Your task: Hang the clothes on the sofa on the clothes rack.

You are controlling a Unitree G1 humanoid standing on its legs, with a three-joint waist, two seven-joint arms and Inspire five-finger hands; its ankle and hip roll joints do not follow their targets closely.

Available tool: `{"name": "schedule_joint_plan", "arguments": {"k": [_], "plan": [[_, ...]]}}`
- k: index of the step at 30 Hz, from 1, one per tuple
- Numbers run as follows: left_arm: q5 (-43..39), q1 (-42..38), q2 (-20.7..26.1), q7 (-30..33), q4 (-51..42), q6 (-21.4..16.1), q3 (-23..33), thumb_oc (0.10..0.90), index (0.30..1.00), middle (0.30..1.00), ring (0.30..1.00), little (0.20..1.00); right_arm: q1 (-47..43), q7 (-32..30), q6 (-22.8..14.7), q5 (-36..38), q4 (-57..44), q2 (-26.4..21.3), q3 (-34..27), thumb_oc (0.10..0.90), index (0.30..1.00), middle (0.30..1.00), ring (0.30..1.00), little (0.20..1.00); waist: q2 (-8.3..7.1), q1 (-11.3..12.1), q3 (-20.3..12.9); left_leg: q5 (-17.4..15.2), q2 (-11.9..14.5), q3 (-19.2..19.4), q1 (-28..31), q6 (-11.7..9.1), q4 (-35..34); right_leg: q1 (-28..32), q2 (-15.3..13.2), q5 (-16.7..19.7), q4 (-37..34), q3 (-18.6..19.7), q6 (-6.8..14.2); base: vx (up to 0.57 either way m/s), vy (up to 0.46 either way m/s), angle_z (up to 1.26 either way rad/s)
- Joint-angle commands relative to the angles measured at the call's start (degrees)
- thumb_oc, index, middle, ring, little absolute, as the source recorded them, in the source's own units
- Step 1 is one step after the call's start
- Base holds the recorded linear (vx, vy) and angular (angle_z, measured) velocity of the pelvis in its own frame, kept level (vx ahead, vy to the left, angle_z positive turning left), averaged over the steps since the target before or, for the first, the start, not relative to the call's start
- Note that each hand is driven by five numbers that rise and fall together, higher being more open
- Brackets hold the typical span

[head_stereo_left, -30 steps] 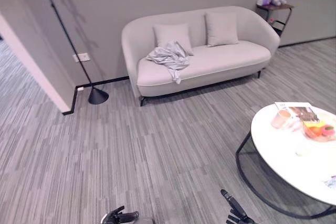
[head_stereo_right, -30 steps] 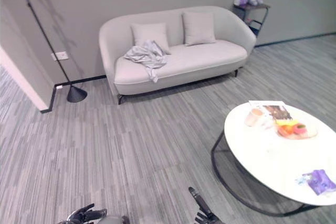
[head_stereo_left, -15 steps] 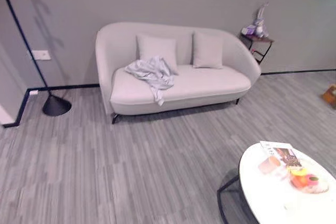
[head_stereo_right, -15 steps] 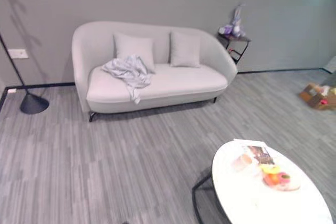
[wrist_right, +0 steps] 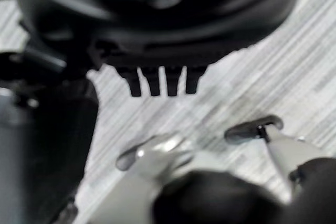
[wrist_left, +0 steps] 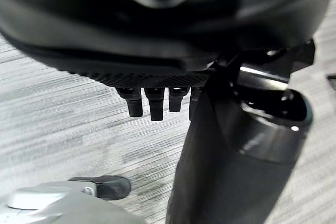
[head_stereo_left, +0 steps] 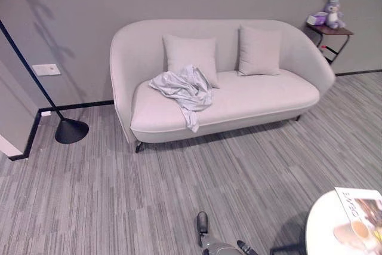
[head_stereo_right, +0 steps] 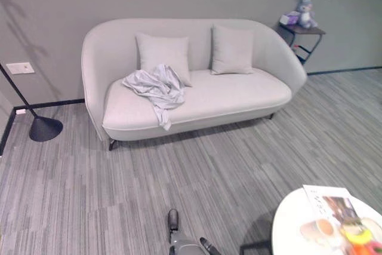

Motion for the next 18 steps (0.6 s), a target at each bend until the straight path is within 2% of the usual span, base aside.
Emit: {"name": "schedule_joint_plan", "arguments": {"k": [1,2,3,4,5,6,7,8,9,10,11,12,13,14,15,16,17,18], "plan": [[2.1,-0.6,-0.8,-0.5,0.8,-1.2,-0.2,0.8,0.9,0.9,0.9,0.9,-1.4,1.0,0.0,1.6,0.9,0.2,0.8,0.8,0.9,0.9,0.9,0.9,-0.8,0.3,-1.7,0.3,5.8,0.0,-5.0,0.7,0.9,4.0,-6.0,1.3,-0.8,1.5,6.1,0.28,-0.164,0.74],[2.0,-0.5,-0.7,-0.5,0.7,-1.1,-0.3,0.8,0.9,0.9,0.9,0.9,-1.3,0.9,0.3,1.4,1.5,-0.1,0.5,0.8,0.9,0.9,0.9,0.9,-0.52,0.2,-2.0,0.9,6.8,-0.3,-4.9,0.3,1.3,3.8,-5.2,0.9,0.7,1.3,5.9,0.55,-0.361,0.61],[1.9,-0.4,-0.6,-0.4,0.6,-1.1,-0.5,0.8,0.9,0.9,0.9,0.9,-0.8,0.7,0.4,0.6,2.7,-0.5,0.7,0.8,0.9,0.9,0.9,0.9,0.01,0.1,-2.4,2.6,9.1,-1.6,-4.9,-0.7,3.0,3.4,-3.5,-0.9,3.8,0.7,5.0,0.51,-0.366,0.69],[2.0,-0.5,-0.7,-0.4,0.5,-1.1,-0.8,0.8,0.9,0.9,0.9,0.9,-0.8,0.5,0.3,0.2,2.9,-0.8,0.9,0.8,0.9,0.9,0.9,0.9,0.31,0.0,-2.5,3.8,10.2,-2.0,-5.5,-1.4,4.4,3.9,-2.9,-2.2,5.0,0.0,4.6,0.61,-0.501,0.43],[1.9,-0.7,-0.6,-0.2,0.1,-1.2,-1.1,0.8,0.9,0.9,0.9,0.9,-0.8,0.2,0.0,-0.5,2.8,-1.0,1.5,0.8,0.9,0.9,0.9,0.9,0.39,0.0,-2.5,7.5,12.0,-2.1,-7.5,-2.7,9.2,5.5,-2.2,-4.4,6.0,-1.1,3.6,0.34,-0.303,0.39],[1.9,-0.7,-0.6,-0.2,0.1,-1.2,-1.1,0.8,0.9,0.9,0.9,0.9,-0.8,0.2,0.0,-0.5,2.9,-1.0,1.5,0.8,0.9,0.9,0.9,0.9,0.39,0.0,-2.5,7.5,12.0,-2.2,-7.5,-2.7,9.2,5.5,-2.2,-4.4,6.0,-1.1,3.6,0.35,-0.322,0.18],[1.5,-1.0,-0.8,0.0,-0.3,-1.2,-1.3,0.8,0.9,0.9,0.9,0.9,-0.9,0.0,-0.3,-0.8,2.8,-1.2,1.7,0.8,0.9,0.9,0.9,0.9,0.2,-0.1,-2.4,10.2,12.7,-1.9,-9.3,-3.2,13.1,7.1,-1.9,-5.4,5.7,-1.5,2.9,0.34,-0.328,0.26],[1.5,-1.3,-0.9,0.2,-1.0,-1.2,-1.7,0.8,0.9,0.9,0.9,0.9,-1.3,-0.5,-0.8,-0.6,2.5,-1.6,1.8,0.8,0.9,0.9,0.9,0.9,-0.84,0.1,-1.9,14.8,13.6,0.2,-13.3,-3.0,21.7,10.1,-1.7,-6.4,4.7,-1.9,1.4,0.43,-0.443,0.28],[2.1,-1.4,-1.1,0.3,-1.7,-1.2,-2.4,0.8,0.9,0.9,0.9,0.9,-1.7,-0.7,-1.1,-0.5,2.4,-1.7,1.9,0.8,0.9,0.9,0.9,0.9,-1.54,0.0,-1.5,16.9,14.6,2.5,-15.7,-2.6,26.6,11.6,-1.7,-6.8,4.2,-2.0,0.5,0.3,-0.326,0.26],[2.1,-1.4,-1.1,0.3,-1.7,-1.2,-2.4,0.8,0.9,0.9,0.9,0.9,-1.7,-0.7,-1.1,-0.5,2.4,-1.7,1.9,0.8,0.9,0.9,0.9,0.9,-1.47,0.1,-1.5,16.8,14.7,2.5,-15.8,-2.6,26.9,11.6,-1.6,-6.8,4.2,-2.0,0.5,0.19,-0.264,0.07],[2.9,-1.6,-1.0,0.8,-2.8,-1.2,-3.3,0.8,0.9,0.9,0.9,0.9,-2.3,-1.1,-1.4,-0.6,2.0,-2.0,2.2,0.8,0.9,0.9,0.9,0.9,-2.42,0.2,-0.8,19.0,16.8,5.5,-18.4,-1.9,31.9,12.8,-1.7,-7.2,4.0,-2.2,-0.5,0.26,-0.325,0.01],[3.2,-2.1,-0.9,1.1,-3.8,-1.2,-4.2,0.8,0.9,0.9,0.9,0.9,-3.5,-2.0,-1.4,-0.7,1.9,-2.5,2.6,0.8,0.9,0.9,0.9,0.9,-3.57,0.7,-0.2,17.7,19.9,11.8,-21.4,-0.2,35.3,14.8,-2.3,-8.0,3.4,-2.4,-1.4,0.26,-0.322,0.05],[3.2,-2.1,-0.9,1.1,-3.8,-1.2,-4.2,0.8,0.9,0.9,0.9,0.9,-3.5,-2.0,-1.4,-0.7,1.9,-2.5,2.6,0.8,0.9,0.9,0.9,0.9,-3.48,0.9,-0.1,17.5,20.0,11.9,-21.4,-0.2,35.6,14.8,-2.2,-8.0,3.4,-2.3,-1.4,0.26,-0.214,0.23],[2.6,-2.4,-1.0,1.3,-4.2,-1.4,-4.4,0.8,0.9,0.9,0.9,0.9,-4.5,-2.5,-1.6,-0.5,1.3,-3.2,2.9,0.8,0.9,0.9,0.9,0.9,-3.68,1.7,0.5,14.9,19.1,13.8,-24.3,0.2,36.8,16.5,-2.7,-8.3,3.0,-2.0,-1.5,0.25,-0.044,-0.04],[1.3,-2.6,-1.0,1.6,-4.6,-1.6,-3.9,0.8,0.9,0.9,0.9,0.9,-5.4,-2.8,-2.3,-1.7,-1.2,-3.4,4.4,0.8,0.9,0.9,0.9,0.9,-3.23,3.1,1.0,11.4,13.2,14.5,-29.5,0.1,34.7,18.6,-3.0,-9.0,1.8,-1.1,-1.1,0.33,-0.035,-0.22],[0.9,-2.7,-0.9,1.9,-4.4,-1.9,-3.5,0.8,0.9,0.9,0.9,0.9,-5.6,-2.8,-2.8,-3.3,-3.2,-3.3,5.8,0.8,0.9,0.9,0.9,0.9,-2.96,3.8,1.1,10.4,11.3,14.6,-30.7,-0.2,30.6,19.5,-3.1,-9.4,1.3,-0.8,-0.6,0.23,0.007,-0.41],[0.9,-2.7,-0.9,1.9,-4.4,-1.9,-3.5,0.8,0.9,0.9,0.9,0.9,-5.6,-2.8,-2.8,-3.3,-3.3,-3.3,5.8,0.8,0.9,0.9,0.9,0.9,-3.14,3.7,0.9,10.7,11.1,14.7,-30.7,-0.2,30.2,19.3,-3.3,-9.4,1.3,-0.8,-0.6,0.17,0.019,-0.29],[0.5,-2.7,-1.0,2.3,-4.4,-2.4,-3.4,0.8,0.9,0.9,0.9,0.9,-5.8,-3.0,-3.7,-5.5,-6.3,-3.2,7.7,0.8,0.9,0.9,0.9,0.9,-2.83,4.3,1.2,11.2,9.6,14.9,-31.7,-0.6,24.6,20.2,-3.2,-10.0,0.9,-0.9,-0.3,0.22,0.026,-0.39]]}}
